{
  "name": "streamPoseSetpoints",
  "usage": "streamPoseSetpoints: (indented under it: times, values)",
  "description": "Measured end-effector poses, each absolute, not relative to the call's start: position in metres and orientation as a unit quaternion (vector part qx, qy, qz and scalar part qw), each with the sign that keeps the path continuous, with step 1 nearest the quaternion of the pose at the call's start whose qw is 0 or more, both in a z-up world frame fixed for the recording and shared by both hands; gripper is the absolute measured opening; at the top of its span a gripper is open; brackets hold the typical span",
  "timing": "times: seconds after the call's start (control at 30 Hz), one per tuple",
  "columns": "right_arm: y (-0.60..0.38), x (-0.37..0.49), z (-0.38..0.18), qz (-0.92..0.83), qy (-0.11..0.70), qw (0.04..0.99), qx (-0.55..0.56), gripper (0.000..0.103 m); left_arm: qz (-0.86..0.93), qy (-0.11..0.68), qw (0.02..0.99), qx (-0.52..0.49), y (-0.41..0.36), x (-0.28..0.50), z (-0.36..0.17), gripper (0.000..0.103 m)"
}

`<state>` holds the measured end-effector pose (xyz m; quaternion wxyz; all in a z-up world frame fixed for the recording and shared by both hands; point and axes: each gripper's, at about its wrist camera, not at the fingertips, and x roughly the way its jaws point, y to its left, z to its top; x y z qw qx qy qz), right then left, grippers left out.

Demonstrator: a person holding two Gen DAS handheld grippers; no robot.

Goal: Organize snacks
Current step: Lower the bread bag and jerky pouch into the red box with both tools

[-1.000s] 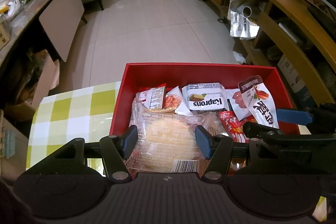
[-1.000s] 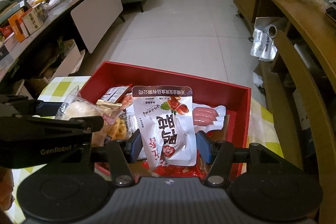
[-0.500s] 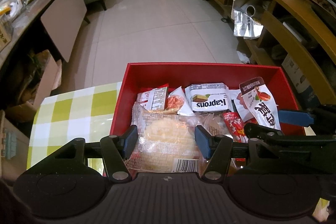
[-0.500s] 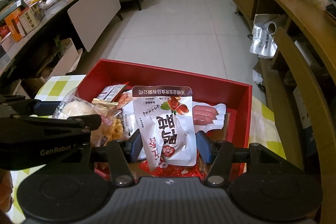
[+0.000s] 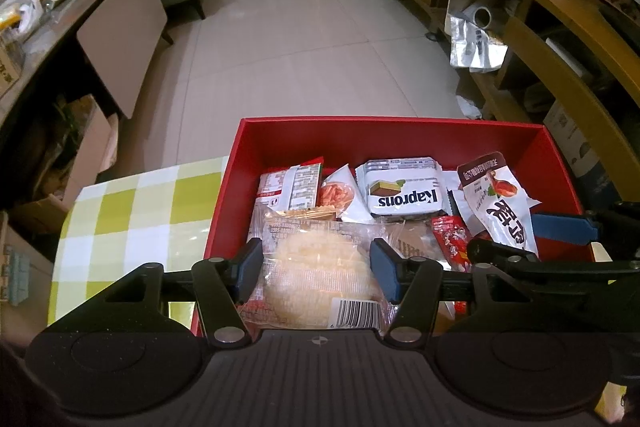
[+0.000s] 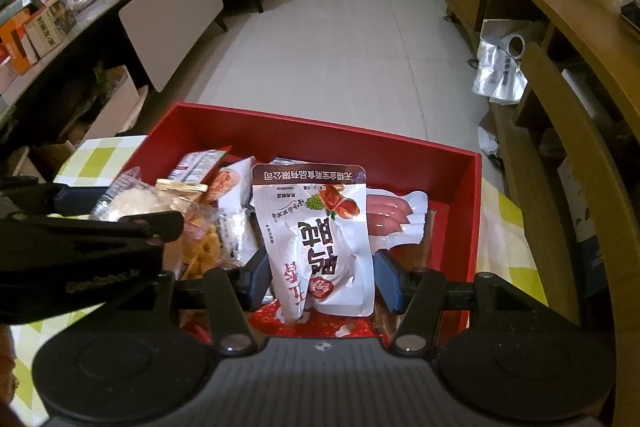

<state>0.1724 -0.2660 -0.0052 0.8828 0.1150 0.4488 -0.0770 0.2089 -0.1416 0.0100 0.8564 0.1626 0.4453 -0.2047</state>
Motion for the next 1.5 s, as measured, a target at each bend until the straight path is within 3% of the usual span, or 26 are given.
streamPoseSetpoints:
  times: [1.5]
  values:
    - [-0.276,0.171,-0.011,-0.100,0.463,0.873,0.119,0.065,-0.206,0.444,0.855,0.170,-0.148,0.203,0.008,0.070]
